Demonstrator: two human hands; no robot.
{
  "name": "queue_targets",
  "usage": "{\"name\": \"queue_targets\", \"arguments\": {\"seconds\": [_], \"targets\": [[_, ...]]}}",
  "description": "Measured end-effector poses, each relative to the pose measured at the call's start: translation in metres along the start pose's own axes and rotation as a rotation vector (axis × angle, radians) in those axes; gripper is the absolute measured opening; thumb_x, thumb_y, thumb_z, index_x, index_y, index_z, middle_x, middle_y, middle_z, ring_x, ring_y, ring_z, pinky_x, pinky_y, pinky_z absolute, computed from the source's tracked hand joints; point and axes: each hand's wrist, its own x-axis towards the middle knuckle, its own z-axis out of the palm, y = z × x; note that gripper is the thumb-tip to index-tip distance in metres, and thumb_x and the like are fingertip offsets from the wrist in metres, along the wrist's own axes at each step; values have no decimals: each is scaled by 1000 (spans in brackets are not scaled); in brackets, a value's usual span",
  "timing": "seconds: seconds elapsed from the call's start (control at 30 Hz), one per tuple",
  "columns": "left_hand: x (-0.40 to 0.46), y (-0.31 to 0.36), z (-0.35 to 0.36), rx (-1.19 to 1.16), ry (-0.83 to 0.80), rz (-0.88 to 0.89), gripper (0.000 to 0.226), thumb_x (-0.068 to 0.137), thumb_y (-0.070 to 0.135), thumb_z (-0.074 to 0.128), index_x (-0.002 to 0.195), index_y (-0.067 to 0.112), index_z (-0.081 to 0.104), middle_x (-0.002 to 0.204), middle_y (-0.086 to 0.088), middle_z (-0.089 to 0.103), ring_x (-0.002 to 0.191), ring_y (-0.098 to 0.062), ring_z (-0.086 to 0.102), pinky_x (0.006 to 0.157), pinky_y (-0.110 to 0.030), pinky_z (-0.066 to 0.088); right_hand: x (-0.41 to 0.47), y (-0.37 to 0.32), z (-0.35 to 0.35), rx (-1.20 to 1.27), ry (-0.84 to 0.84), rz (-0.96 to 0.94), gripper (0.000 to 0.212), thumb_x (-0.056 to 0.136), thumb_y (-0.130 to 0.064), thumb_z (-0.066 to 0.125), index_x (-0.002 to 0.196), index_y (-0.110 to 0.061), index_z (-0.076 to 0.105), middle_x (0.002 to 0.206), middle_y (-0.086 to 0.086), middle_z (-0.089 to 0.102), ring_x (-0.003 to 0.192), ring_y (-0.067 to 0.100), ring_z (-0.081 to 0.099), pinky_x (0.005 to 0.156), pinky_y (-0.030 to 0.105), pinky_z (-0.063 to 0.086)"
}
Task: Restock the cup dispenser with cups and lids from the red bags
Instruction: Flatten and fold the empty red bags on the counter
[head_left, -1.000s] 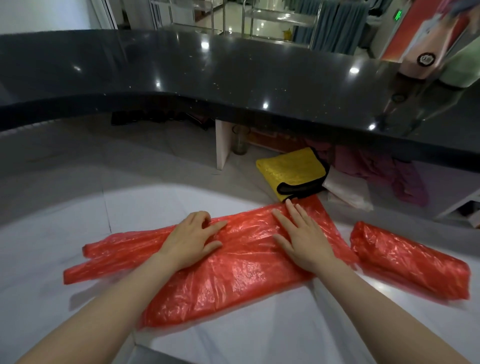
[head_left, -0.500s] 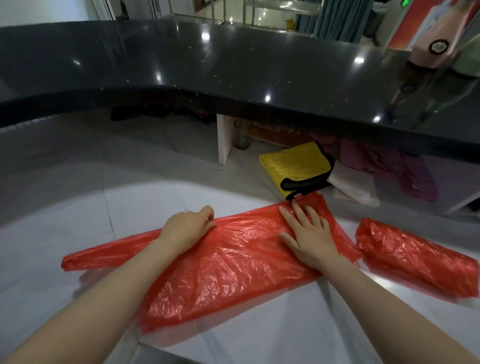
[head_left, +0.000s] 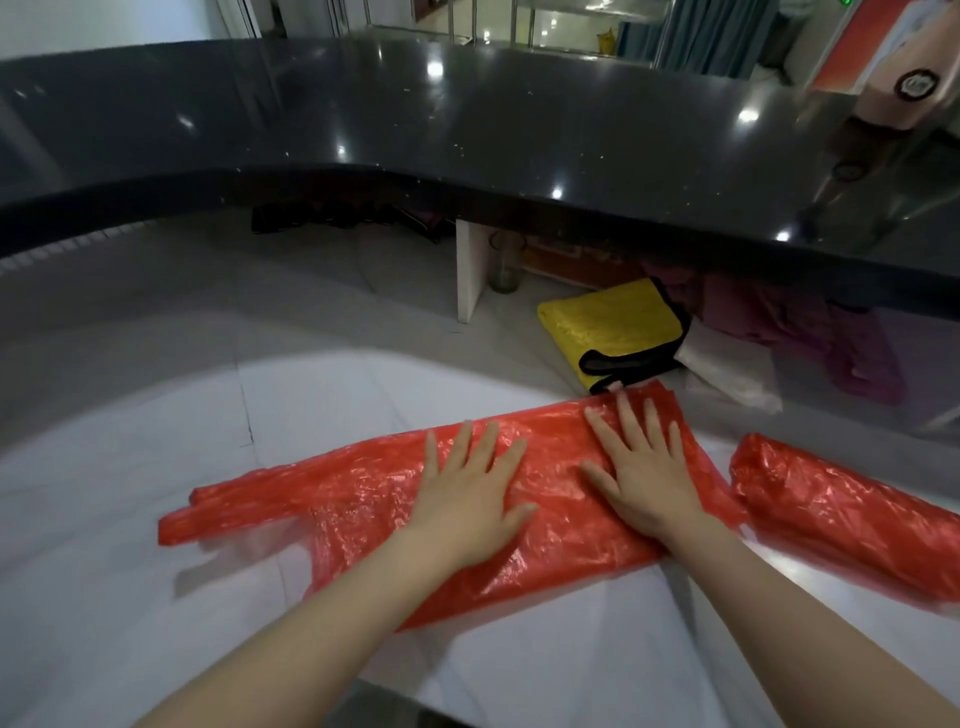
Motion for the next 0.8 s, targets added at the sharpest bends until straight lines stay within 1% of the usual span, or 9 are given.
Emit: {"name": "queue_targets", "arguments": {"seconds": [0.07,0.13,0.27,0.33,0.4,0.5,0.6,0.73,0.8], "targets": [[-2,1,14,38,-9,-74,78,84,77,16,147,42,-15,156,-1,-23,141,-34,-28,104,-61,-25,2,0,2,12,-2,14,84,72,-86,-5,148,-48,-8,155,-8,-31,145,28,-21,116,53,-8],[-2,-7,24,60,7,-161,82,76,83,7,144,44,-20,154,-2,-27,138,-37,-31,100,-62,-29,3,1,4,23,-2,24,87,70,-89,-6,147,-50,-9,155,-8,-30,145,29,-21,116,54,-7],[-1,-39,31,20,60,-400,86,73,86,9,146,46,-14,159,-2,-18,143,-37,-20,106,-62,-20,4,1,7,34,-4,32,86,72,-88,-3,148,-49,-6,160,-4,-19,146,31,-16,116,56,-7],[-2,-47,33,-10,76,-433,87,71,86,6,146,47,-12,160,0,-16,145,-35,-16,109,-60,-16,4,2,8,28,-8,31,85,73,-87,-2,148,-48,-5,161,-2,-15,146,32,-15,116,56,-7],[-3,-50,33,-22,83,-412,85,71,84,4,146,47,-11,160,4,-14,146,-30,-14,111,-56,-14,5,2,7,41,-8,29,86,72,-87,-1,148,-48,-4,161,-2,-14,146,32,-15,116,57,-8],[-12,-67,31,24,85,-416,78,79,76,8,149,44,-6,161,6,-9,148,-22,-9,115,-52,-8,5,2,7,46,-9,12,87,73,-86,0,150,-46,-1,162,0,-11,147,34,-13,116,57,-7],[-39,-90,33,18,127,-546,76,84,74,12,150,40,-1,161,2,-5,148,-21,-4,118,-47,-2,4,8,6,28,9,-15,87,74,-84,2,150,-44,3,162,2,-7,147,34,-11,115,57,-5],[-75,-89,39,-10,133,-672,89,70,80,0,150,41,-1,161,-2,-4,148,-21,-2,119,-43,0,7,23,4,16,6,-90,89,71,-86,-1,150,-45,2,162,1,-7,147,34,-9,115,56,-6],[-83,-77,43,-20,143,-709,89,70,81,-1,150,41,-1,161,-3,-5,148,-23,-2,118,-44,-1,10,30,4,4,-2,-126,90,70,-87,-3,149,-46,0,162,0,-7,147,34,-9,115,55,-8]]}}
